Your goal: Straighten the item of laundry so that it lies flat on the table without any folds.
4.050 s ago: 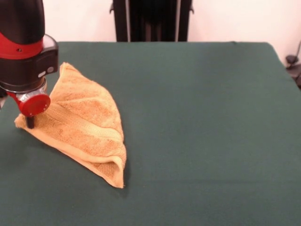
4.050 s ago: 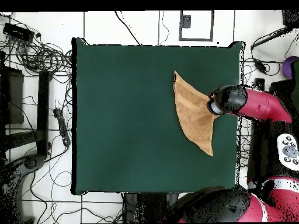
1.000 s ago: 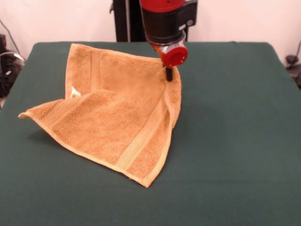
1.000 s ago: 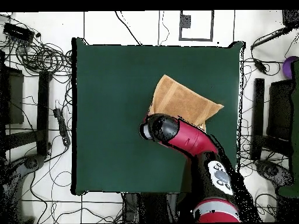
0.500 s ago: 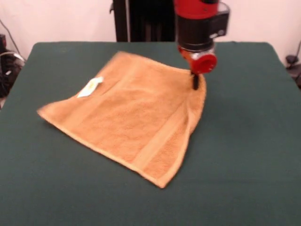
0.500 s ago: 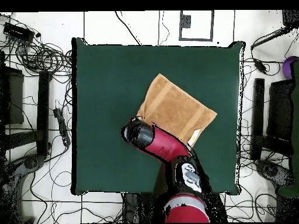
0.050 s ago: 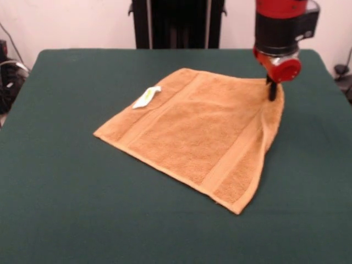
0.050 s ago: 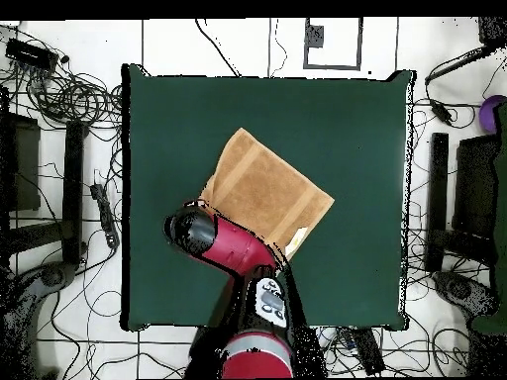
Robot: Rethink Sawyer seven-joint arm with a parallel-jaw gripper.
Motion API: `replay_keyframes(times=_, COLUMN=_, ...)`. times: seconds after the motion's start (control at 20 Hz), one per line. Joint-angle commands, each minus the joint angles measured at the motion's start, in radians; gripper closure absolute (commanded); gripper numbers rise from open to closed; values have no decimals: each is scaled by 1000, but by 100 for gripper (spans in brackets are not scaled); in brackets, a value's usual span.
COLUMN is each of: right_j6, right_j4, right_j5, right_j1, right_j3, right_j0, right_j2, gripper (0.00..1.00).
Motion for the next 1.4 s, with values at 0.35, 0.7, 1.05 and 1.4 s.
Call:
replay_keyframes(times=0.35, right_j6=269, right_j4=154, right_j5=-129, right_j1=201, right_j3=-30, right_j0=99, right_j2=1, gripper=0)
replay_keyframes(times=0.7, right_j6=312, right_j4=242, right_j5=-99, right_j1=171, right_j3=-26, right_j0=116, right_j2=43, gripper=0)
replay_keyframes(times=1.05, right_j6=366, right_j4=340, right_j5=-50, right_j1=160, right_j3=-60, right_j0=178, right_j2=41, gripper=0)
replay_keyframes(times=1.4, right_j6=377, right_j4=325, right_j5=67, right_j1=115, right_j3=-91, right_j0=245, right_j2=-102, gripper=0)
